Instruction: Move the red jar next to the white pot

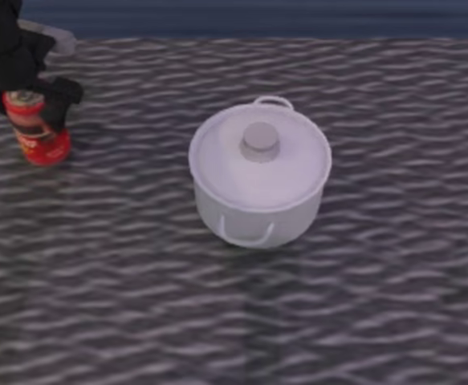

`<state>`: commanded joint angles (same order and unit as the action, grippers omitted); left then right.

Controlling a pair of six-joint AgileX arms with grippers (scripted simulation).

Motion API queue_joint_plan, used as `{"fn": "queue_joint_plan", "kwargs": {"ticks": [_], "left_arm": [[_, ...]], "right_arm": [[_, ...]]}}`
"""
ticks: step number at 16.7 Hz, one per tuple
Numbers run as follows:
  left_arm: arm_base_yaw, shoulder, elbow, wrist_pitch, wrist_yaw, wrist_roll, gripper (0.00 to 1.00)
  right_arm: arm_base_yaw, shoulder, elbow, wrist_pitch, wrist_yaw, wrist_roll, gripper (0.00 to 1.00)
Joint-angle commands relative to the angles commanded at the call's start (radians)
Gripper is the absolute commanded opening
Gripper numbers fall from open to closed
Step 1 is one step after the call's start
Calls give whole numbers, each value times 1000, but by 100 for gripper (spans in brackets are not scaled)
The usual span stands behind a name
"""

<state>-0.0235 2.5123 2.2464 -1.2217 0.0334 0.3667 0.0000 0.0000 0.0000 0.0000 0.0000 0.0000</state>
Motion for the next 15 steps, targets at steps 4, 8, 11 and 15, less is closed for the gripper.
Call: {"fn": "queue_joint_plan", "kwargs": {"ticks": [4, 8, 11, 15], "left_arm": [[0, 0, 0, 0, 0, 0, 10], [0, 0, 0, 0, 0, 0, 0], [0, 0, 0, 0, 0, 0, 0], [-1, -4, -2, 0, 0, 1, 0]], "right_arm": [[0, 0, 0, 0, 0, 0, 100], [0, 0, 0, 0, 0, 0, 100], [0, 0, 0, 0, 0, 0, 100], [0, 0, 0, 0, 0, 0, 100]]}}
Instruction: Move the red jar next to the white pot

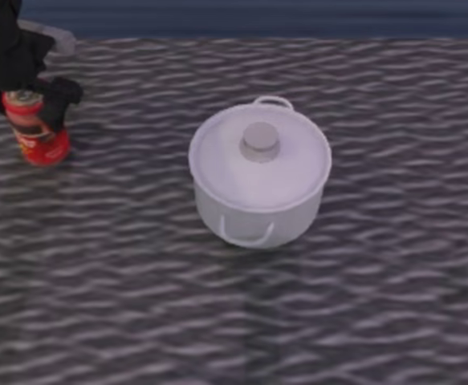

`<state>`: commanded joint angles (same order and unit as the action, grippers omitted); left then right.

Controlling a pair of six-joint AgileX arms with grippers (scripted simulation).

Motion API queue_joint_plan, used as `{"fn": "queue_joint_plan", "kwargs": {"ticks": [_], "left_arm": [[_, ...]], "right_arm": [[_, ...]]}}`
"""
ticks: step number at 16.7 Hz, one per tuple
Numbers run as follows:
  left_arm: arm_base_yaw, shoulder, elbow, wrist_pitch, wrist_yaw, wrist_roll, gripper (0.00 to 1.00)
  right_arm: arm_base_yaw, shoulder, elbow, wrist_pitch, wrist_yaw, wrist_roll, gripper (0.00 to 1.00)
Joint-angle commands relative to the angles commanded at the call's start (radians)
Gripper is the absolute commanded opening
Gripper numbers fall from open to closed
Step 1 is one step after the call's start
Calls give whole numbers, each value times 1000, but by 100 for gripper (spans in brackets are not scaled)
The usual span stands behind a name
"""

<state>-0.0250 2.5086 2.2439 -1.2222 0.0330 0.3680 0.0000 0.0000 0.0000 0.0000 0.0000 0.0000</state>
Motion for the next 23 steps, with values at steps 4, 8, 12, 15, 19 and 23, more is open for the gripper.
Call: {"fn": "queue_joint_plan", "kwargs": {"ticks": [4, 8, 12, 15, 19, 23], "left_arm": [[7, -115, -106, -13, -3, -2, 0], [15, -344, -288, -42, -6, -2, 0], [22, -485, -417, -66, -5, -2, 0], [22, -494, -426, -68, -5, -2, 0], [9, -488, -424, -62, -7, -16, 0], [-58, -468, -444, -22, -21, -164, 0]], "right_arm": [[0, 0, 0, 0, 0, 0, 100], [0, 0, 0, 0, 0, 0, 100], [0, 0, 0, 0, 0, 0, 100], [0, 0, 0, 0, 0, 0, 100], [0, 0, 0, 0, 0, 0, 100], [0, 0, 0, 0, 0, 0, 100]]}}
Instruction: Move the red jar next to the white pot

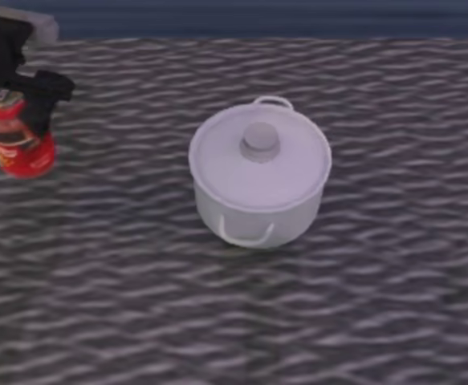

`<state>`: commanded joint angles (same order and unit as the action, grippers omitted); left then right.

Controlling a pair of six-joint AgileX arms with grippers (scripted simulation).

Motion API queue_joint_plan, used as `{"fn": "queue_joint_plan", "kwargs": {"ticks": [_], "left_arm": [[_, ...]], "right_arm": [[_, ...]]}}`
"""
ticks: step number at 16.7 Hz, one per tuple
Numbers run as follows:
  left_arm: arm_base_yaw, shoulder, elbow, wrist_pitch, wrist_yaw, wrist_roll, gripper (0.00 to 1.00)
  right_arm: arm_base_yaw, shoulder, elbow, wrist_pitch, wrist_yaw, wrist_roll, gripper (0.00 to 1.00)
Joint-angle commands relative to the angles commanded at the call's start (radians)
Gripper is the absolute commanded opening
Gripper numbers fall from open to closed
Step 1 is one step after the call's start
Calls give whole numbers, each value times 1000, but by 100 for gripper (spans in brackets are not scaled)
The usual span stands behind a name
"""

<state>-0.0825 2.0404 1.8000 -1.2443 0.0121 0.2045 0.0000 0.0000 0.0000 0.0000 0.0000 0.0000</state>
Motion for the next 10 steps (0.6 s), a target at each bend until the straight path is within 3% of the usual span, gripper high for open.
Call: {"fn": "queue_joint_plan", "kwargs": {"ticks": [6, 10], "left_arm": [[-153, 35, -53, 94, -27, -368, 0], [-214, 44, -76, 136, -37, -490, 0]], "right_arm": [[0, 0, 0, 0, 0, 0, 100], [0, 0, 0, 0, 0, 0, 100]]}}
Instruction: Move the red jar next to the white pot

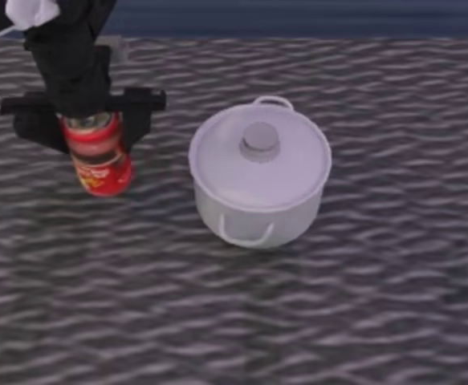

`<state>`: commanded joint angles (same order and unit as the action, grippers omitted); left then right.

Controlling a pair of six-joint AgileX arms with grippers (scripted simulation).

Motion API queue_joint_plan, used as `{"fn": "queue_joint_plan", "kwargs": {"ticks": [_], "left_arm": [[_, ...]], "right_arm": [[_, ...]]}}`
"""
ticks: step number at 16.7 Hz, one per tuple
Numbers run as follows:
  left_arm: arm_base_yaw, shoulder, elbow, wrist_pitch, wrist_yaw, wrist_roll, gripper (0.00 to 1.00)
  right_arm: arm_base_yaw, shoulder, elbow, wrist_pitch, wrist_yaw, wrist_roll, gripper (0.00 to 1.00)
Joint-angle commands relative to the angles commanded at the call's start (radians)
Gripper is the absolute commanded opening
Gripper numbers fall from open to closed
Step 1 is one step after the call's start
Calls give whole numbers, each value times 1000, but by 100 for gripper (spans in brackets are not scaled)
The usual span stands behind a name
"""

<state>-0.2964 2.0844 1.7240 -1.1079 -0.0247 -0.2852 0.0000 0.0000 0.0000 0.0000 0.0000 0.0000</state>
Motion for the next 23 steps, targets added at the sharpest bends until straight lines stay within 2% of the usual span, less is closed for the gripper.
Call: {"fn": "queue_joint_plan", "kwargs": {"ticks": [5, 11, 16, 23], "left_arm": [[3, -4, -1, 3, 1, -1, 0], [2, 48, -104, 158, 0, 1, 0], [2, 56, -116, 172, 1, 1, 0], [2, 56, -116, 172, 1, 1, 53]], "right_arm": [[0, 0, 0, 0, 0, 0, 100], [0, 0, 0, 0, 0, 0, 100], [0, 0, 0, 0, 0, 0, 100], [0, 0, 0, 0, 0, 0, 100]]}}
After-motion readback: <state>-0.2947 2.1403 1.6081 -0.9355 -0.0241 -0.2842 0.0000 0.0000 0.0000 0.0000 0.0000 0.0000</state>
